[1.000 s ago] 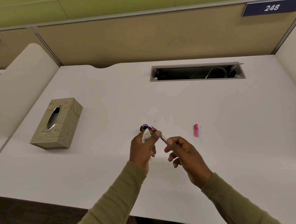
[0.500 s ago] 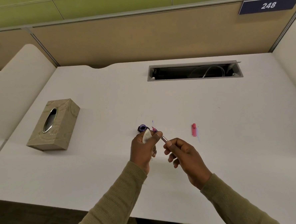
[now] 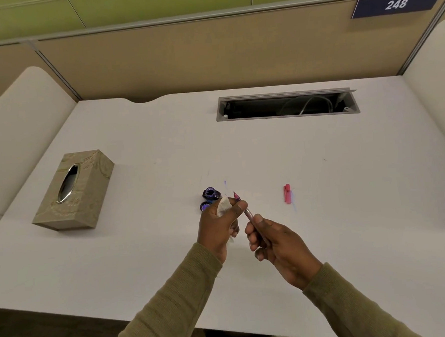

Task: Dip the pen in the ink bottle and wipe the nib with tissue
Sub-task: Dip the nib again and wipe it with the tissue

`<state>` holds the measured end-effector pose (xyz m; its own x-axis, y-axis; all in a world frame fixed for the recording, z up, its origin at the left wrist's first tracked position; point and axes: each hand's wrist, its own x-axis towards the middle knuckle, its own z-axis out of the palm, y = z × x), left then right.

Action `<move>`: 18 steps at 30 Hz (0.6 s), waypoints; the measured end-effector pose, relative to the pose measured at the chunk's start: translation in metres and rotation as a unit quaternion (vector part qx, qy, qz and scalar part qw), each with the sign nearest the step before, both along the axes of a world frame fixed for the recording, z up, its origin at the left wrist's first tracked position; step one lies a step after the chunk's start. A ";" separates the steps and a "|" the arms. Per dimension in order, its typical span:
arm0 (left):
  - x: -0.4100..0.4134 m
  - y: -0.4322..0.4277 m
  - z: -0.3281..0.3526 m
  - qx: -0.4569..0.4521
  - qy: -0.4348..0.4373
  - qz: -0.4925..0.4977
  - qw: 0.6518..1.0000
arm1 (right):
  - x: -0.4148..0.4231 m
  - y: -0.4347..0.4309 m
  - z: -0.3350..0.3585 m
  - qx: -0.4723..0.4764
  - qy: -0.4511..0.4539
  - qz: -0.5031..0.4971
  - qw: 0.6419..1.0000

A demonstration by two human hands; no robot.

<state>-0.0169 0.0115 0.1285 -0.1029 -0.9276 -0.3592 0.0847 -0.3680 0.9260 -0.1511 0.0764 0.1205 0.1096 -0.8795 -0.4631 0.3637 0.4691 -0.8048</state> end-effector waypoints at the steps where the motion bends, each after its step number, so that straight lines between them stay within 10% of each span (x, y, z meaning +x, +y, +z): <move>1: -0.001 0.000 -0.001 -0.001 -0.003 -0.003 1.000 | -0.001 0.001 -0.001 -0.002 0.002 0.000 1.000; 18: -0.009 0.006 -0.027 0.063 -0.065 -0.059 0.994 | -0.046 -0.018 -0.037 0.020 0.296 -0.136 0.945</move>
<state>-0.0262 0.0176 0.1016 -0.1531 -0.8585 -0.4894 -0.0836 -0.4822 0.8720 -0.1976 0.0586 0.0830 -0.4071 -0.8180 -0.4064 -0.0338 0.4582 -0.8882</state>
